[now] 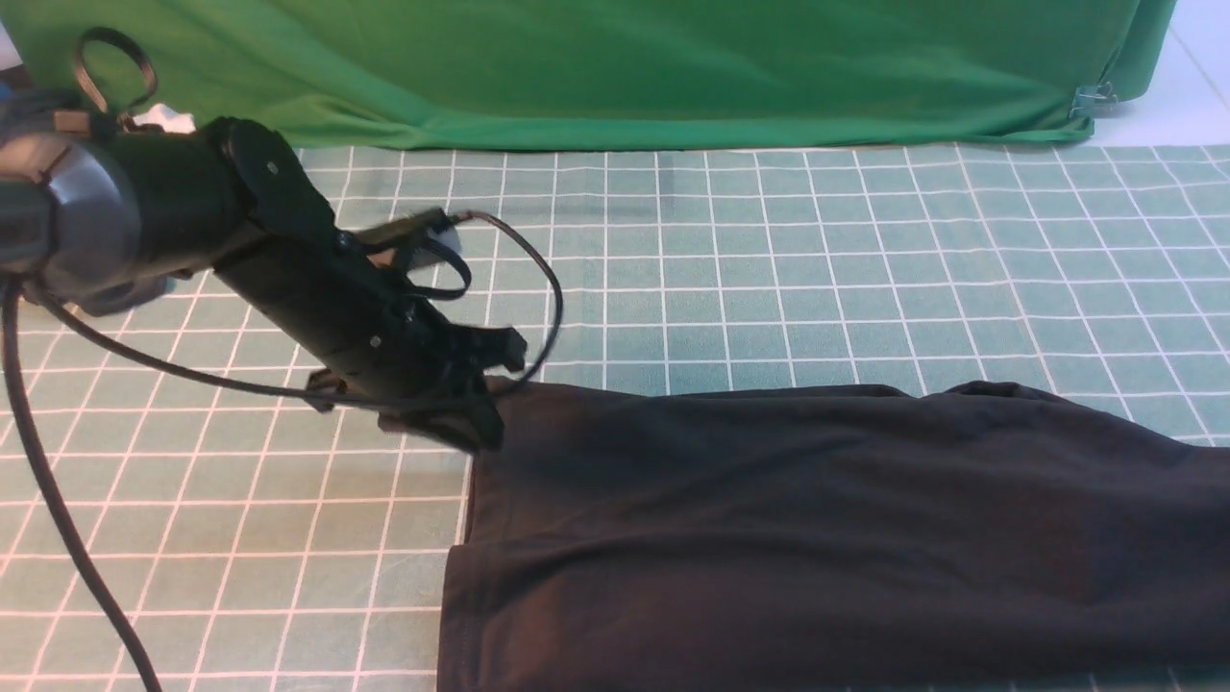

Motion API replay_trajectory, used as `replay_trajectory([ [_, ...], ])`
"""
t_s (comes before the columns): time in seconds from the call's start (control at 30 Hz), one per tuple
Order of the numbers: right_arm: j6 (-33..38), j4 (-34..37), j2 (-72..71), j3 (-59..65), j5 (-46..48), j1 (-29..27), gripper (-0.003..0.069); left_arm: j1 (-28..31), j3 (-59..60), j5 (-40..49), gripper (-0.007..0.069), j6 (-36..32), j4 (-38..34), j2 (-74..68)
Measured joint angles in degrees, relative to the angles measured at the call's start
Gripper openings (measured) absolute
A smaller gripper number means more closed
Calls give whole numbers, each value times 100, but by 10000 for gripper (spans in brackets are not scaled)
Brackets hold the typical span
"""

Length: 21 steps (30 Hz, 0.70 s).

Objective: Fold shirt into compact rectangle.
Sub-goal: 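Pull the folded dark garment lengthwise by its ends to straighten it flat on the table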

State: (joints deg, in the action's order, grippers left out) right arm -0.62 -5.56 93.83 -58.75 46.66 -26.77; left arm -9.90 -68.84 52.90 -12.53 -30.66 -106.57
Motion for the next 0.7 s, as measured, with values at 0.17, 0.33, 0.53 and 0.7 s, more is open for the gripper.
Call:
replay_trajectory([
  [0.17,14,4,0,0,0,0,38,-215,-6,983,164,0,51,-119],
  [0.33,62,6,0,0,-11,0,38,-297,117,1399,203,0,96,-160],
  [0.53,62,17,0,0,-17,0,38,-328,799,1103,213,9,340,-160],
  [0.7,62,23,0,0,-28,0,38,-329,991,623,212,454,443,-52],
])
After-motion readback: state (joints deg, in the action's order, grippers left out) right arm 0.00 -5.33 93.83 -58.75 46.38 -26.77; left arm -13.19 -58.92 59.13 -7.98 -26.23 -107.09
